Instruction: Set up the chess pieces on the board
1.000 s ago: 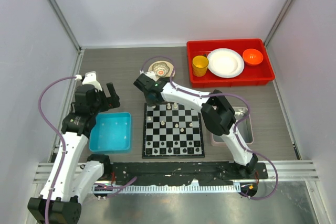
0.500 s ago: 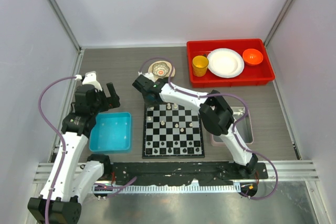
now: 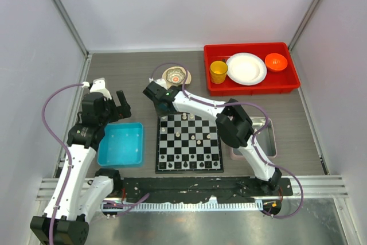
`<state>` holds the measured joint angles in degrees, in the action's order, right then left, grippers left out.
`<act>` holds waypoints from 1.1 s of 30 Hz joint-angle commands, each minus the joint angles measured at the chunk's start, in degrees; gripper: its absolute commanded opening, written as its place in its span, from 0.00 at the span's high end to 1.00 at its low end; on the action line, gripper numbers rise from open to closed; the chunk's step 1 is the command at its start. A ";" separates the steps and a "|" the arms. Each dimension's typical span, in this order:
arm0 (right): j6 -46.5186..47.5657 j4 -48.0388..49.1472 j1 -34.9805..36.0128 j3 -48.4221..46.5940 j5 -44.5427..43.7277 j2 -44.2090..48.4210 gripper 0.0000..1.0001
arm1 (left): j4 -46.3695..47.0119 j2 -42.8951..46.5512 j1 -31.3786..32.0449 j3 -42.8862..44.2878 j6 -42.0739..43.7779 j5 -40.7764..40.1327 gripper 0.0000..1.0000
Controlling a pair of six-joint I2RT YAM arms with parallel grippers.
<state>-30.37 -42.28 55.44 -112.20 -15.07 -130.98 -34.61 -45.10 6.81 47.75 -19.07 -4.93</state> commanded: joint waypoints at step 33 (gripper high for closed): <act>0.31 -0.34 0.28 -0.56 -1.28 -0.86 0.69 | 0.60 0.63 0.40 0.42 0.53 0.53 0.01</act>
<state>-30.26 -42.26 55.44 -112.33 -15.35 -132.16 -34.61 -45.10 7.03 47.75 -19.07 -4.91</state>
